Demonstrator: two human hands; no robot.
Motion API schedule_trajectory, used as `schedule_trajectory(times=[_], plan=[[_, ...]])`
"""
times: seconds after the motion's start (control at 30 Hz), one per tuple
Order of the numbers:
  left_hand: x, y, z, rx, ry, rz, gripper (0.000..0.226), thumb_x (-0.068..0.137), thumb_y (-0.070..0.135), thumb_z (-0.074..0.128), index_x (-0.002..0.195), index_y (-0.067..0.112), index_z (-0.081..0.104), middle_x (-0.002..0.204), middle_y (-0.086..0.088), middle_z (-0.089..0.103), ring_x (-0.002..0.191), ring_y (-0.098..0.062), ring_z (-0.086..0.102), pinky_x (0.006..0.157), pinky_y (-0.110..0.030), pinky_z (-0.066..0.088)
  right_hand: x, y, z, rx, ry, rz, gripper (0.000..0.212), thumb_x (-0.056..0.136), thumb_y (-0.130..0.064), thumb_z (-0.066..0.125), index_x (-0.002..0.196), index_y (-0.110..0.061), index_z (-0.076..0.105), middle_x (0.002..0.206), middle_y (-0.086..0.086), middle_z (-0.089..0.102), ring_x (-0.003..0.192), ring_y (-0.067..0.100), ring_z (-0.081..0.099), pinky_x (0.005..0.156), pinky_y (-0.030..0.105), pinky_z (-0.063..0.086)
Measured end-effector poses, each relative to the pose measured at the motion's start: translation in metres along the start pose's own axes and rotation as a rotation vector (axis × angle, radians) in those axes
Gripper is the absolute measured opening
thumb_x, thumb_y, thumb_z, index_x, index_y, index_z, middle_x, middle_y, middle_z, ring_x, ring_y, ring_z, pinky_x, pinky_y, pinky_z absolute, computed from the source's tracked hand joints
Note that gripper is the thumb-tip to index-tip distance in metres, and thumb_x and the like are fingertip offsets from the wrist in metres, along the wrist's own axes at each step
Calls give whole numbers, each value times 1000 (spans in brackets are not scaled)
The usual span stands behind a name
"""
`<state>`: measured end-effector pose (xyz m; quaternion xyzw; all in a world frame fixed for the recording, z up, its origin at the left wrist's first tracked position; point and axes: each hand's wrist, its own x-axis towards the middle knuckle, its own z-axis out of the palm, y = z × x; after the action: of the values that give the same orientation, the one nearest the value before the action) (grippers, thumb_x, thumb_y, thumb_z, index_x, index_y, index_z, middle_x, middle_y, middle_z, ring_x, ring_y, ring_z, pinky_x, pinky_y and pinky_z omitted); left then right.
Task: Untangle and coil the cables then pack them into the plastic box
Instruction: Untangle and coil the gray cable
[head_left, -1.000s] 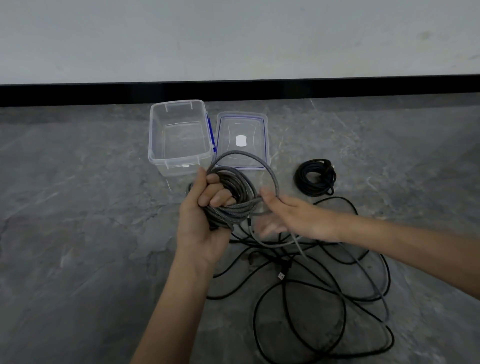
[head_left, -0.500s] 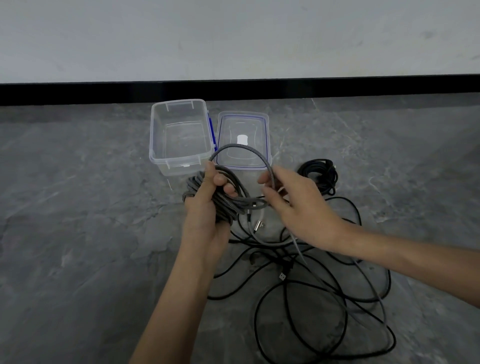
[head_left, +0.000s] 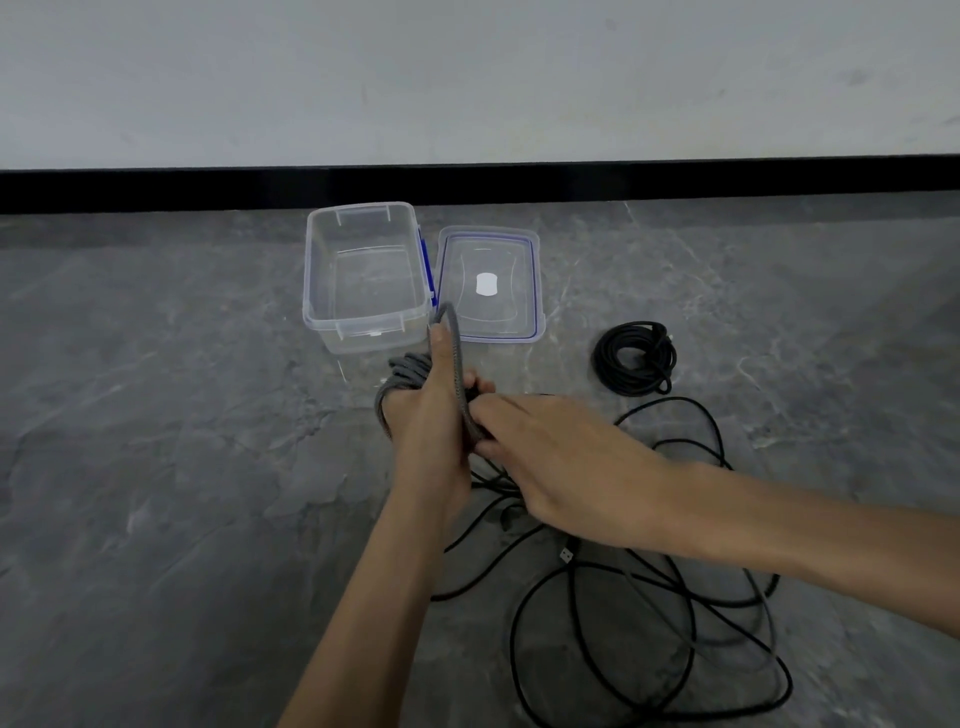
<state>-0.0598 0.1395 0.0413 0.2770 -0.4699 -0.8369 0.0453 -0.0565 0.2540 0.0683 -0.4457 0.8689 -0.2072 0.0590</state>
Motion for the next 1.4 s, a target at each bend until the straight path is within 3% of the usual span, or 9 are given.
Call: schedule_trajectory(times=[0.1,0.2,0.4,0.57,0.77,1.0,1.1,1.23,1.4], plan=[[-2,3,-2,34,-21,26,59,90,48,61,38,25,49,47,6,45,47,-11,43,47,-21,37,2,1,-5,-24,-66,26,19,89,4,52,94,-11,41,74,-8,34,56,10,34,55,29,30],[-5,4,-2,80,-21,50,53,88,44,66,45,22,45,49,1,41,52,-14,42,53,-28,38,0,-2,-9,90,-44,76,24,92,-2,51,88,-20,35,75,-2,49,63,16,45,59,35,39],[-7,13,3,2,-15,49,51,96,39,56,53,15,41,44,2,46,41,-11,45,42,-21,41,-1,10,-12,465,142,215,12,92,-3,58,84,-11,60,82,0,71,81,13,66,79,36,53],[3,19,-9,-200,-116,-73,40,98,35,53,62,19,42,47,9,37,44,-5,44,47,-21,43,-8,22,-3,701,138,306,16,88,2,64,99,-9,68,92,7,72,89,15,68,93,24,51],[4,17,-14,-308,-153,-127,33,98,33,51,70,17,46,47,10,33,41,-4,40,47,-15,39,-14,37,9,506,190,331,12,87,-6,68,92,-16,68,79,-1,64,77,13,59,69,19,48],[7,17,-16,-442,-214,-231,30,96,30,53,70,17,46,44,12,30,41,-3,32,55,-17,30,-14,64,17,563,243,532,12,95,-8,54,90,-7,65,81,9,71,83,27,66,86,47,51],[4,13,-16,-445,-258,-252,32,97,29,49,67,18,46,42,11,28,39,-3,31,57,-18,26,-12,68,17,699,203,622,16,98,-9,49,89,-9,62,72,9,69,75,28,65,90,50,49],[-1,8,-17,-394,-372,-215,28,86,31,54,61,18,49,38,11,27,35,-4,29,51,-17,22,-9,67,19,1087,180,819,13,100,-5,45,91,-9,55,66,9,60,56,18,61,61,32,53],[-7,5,-12,-361,-596,-203,33,87,30,57,57,17,53,34,12,30,31,-3,31,39,-15,28,-6,72,15,1181,171,946,15,96,1,46,108,-9,48,51,7,57,40,15,38,43,24,27]])
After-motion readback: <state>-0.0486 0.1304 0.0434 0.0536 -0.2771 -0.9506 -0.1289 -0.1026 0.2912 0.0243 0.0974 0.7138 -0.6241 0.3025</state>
